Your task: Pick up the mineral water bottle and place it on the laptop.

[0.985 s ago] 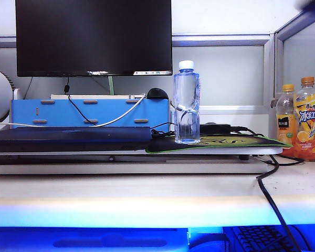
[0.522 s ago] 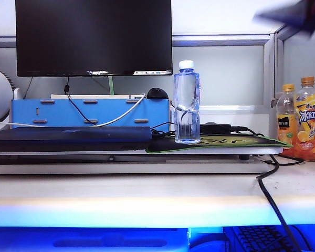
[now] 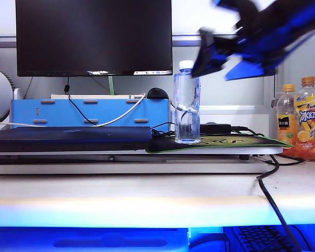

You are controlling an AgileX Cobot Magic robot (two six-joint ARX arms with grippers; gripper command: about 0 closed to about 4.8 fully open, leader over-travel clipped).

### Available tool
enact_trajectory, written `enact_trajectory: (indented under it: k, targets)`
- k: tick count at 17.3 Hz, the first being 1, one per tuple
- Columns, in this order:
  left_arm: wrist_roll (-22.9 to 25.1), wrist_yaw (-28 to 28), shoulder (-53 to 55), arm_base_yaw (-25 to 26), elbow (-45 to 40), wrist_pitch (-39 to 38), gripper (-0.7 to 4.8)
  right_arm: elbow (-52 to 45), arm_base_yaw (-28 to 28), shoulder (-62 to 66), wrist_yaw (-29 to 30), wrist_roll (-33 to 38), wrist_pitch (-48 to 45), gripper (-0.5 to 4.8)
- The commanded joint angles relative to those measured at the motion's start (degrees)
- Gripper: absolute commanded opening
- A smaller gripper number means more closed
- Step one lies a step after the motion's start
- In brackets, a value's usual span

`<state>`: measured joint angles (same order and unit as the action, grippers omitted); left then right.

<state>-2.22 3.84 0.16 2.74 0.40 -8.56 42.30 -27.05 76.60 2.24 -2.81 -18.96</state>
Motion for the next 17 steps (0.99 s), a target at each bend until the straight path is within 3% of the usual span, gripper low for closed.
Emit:
enact_trajectory:
  k: [1, 6, 11, 13, 14, 15, 17]
  targets:
    - [0.07, 0.04, -0.11, 0.02, 0.00, 0.00, -0.02, 6.86, -0.04, 7.19, -2.34, -1.86, -1.03, 4.79]
    - [0.09, 0.04, -0.11, 0.02, 0.00, 0.00, -0.02, 15.52, -0.04, 16.68, -2.12, -2.23, 0.04, 4.79]
    - [0.09, 0.04, -0.11, 0.02, 0.00, 0.02, -0.02, 30.86, -0.04, 30.10, -2.78, -2.23, 9.46, 4.79]
    - [0.07, 0.04, -0.11, 0.02, 0.00, 0.00, -0.02, 31.93, -0.04, 31.21, -2.80, -2.32, 10.14, 4.79]
    - [0.07, 0.04, -0.11, 0.02, 0.00, 0.00, -0.02, 31.93, -0.04, 31.15, -2.78, -2.40, 10.03, 3.42]
    - [0.09, 0.04, -0.11, 0.02, 0.00, 0.02, -0.02, 32.02, -0.04, 31.15, -2.95, -3.04, 9.68, 1.70]
    - [0.07, 0.04, -0.11, 0.02, 0.00, 0.00, -0.02, 32.15, -0.04, 31.15, -3.82, -3.65, 8.55, 0.62]
